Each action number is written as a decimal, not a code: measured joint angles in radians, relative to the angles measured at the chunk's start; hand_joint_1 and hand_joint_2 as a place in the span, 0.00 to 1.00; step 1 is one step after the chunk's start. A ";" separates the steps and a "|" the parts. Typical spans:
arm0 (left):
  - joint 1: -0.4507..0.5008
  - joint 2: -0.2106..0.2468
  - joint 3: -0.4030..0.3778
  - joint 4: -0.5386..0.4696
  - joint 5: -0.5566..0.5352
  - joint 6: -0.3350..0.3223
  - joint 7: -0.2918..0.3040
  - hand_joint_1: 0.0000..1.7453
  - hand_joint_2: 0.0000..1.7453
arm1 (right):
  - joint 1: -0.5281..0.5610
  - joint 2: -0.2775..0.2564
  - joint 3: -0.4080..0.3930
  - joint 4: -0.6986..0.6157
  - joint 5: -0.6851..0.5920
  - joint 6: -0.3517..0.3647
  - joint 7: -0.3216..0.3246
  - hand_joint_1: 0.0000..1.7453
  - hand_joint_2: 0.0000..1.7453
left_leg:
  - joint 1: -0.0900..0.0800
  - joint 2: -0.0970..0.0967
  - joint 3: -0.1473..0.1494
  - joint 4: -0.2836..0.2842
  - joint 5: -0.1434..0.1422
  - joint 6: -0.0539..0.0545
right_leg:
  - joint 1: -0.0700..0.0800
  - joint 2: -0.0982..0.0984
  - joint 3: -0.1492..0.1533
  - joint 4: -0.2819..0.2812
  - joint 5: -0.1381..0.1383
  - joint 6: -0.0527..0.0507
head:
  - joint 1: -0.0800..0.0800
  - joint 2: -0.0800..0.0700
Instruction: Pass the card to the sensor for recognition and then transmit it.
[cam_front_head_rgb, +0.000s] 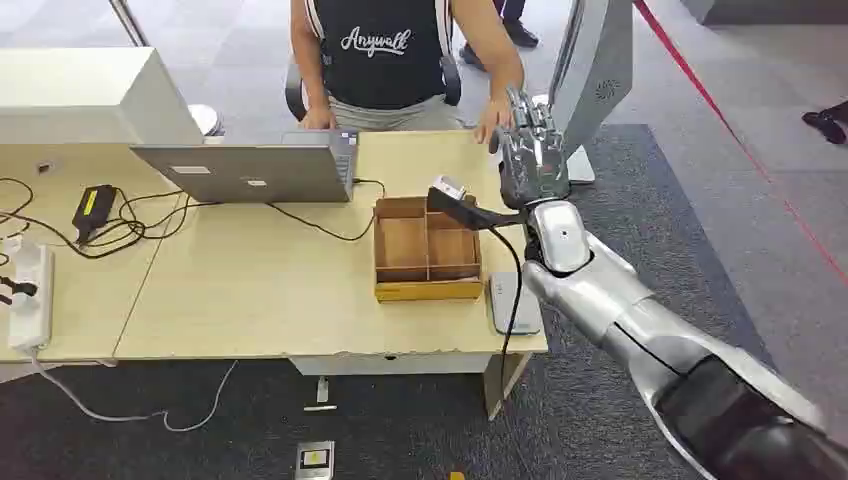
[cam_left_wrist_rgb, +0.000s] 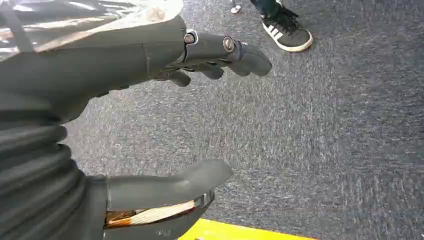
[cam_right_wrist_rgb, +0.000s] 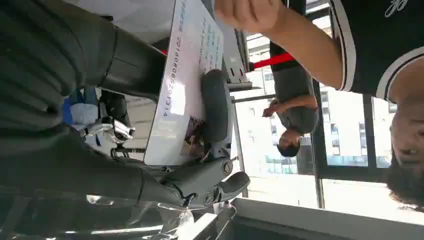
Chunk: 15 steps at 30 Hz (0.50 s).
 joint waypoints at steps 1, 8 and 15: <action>0.000 0.000 0.000 0.000 0.000 0.000 0.000 0.00 1.00 | 0.000 -0.002 0.002 0.000 0.000 0.000 0.000 1.00 1.00 | 0.000 0.000 0.000 0.000 0.000 0.000 | 0.000 0.000 0.000 0.000 0.000 0.000 | 0.000 0.000; 0.005 0.000 0.000 0.000 0.019 0.002 -0.004 0.00 1.00 | 0.013 -0.030 0.019 -0.019 -0.008 0.030 -0.005 1.00 1.00 | 0.000 0.000 0.000 0.000 0.000 0.000 | 0.000 0.000 0.000 0.000 0.000 0.000 | 0.000 0.000; 0.013 0.000 0.000 0.000 0.024 0.003 0.005 0.00 1.00 | 0.069 -0.091 0.025 -0.080 -0.050 0.070 0.029 1.00 1.00 | 0.000 0.000 0.000 0.000 0.000 0.000 | 0.000 0.000 0.000 0.000 0.000 0.000 | 0.000 0.000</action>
